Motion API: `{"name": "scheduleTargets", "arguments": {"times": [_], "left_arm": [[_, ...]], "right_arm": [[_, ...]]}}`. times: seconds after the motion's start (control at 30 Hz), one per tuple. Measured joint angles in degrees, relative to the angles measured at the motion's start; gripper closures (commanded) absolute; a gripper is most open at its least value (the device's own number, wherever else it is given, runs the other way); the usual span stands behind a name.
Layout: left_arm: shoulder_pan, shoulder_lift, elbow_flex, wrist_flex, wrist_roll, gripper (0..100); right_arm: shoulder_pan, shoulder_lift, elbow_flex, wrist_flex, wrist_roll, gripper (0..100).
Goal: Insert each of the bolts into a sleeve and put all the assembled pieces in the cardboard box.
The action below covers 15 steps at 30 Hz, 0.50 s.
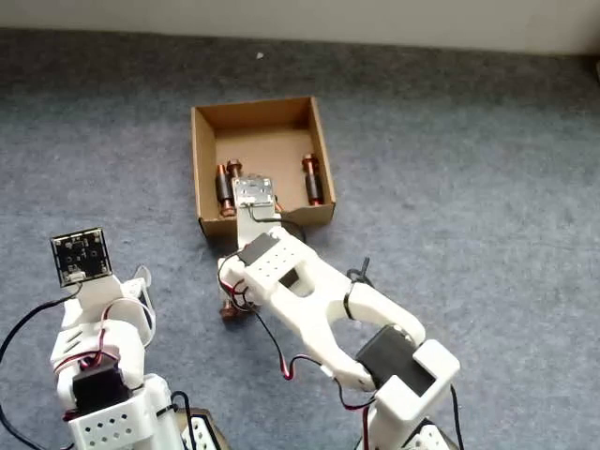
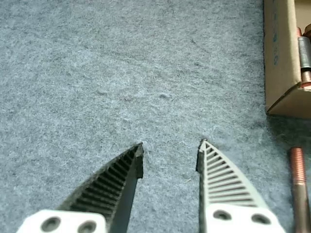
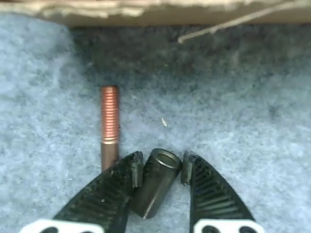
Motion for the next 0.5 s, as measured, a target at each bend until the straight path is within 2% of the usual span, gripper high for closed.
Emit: {"name": "scheduleTargets", "arguments": {"times": [0.07,0.3,0.4,0.5], "left_arm": [[0.0,0.0,0.0,0.0,0.0,80],[0.0,0.0,0.7,0.0,0.0,80],[0.0,0.0,0.9,0.0,0.0,80],[0.0,0.0,0.9,0.0,0.0,80]], "right_arm": [[0.1,0.2,-0.2,0.4,0.0,99.5],[1.6,1.0,-1.1,4.2,0.4,99.1],[2.5,-0.9,-0.2,4.7,5.1,99.1],[5.4,-3.8,0.0,5.5,12.9,99.1]]}}
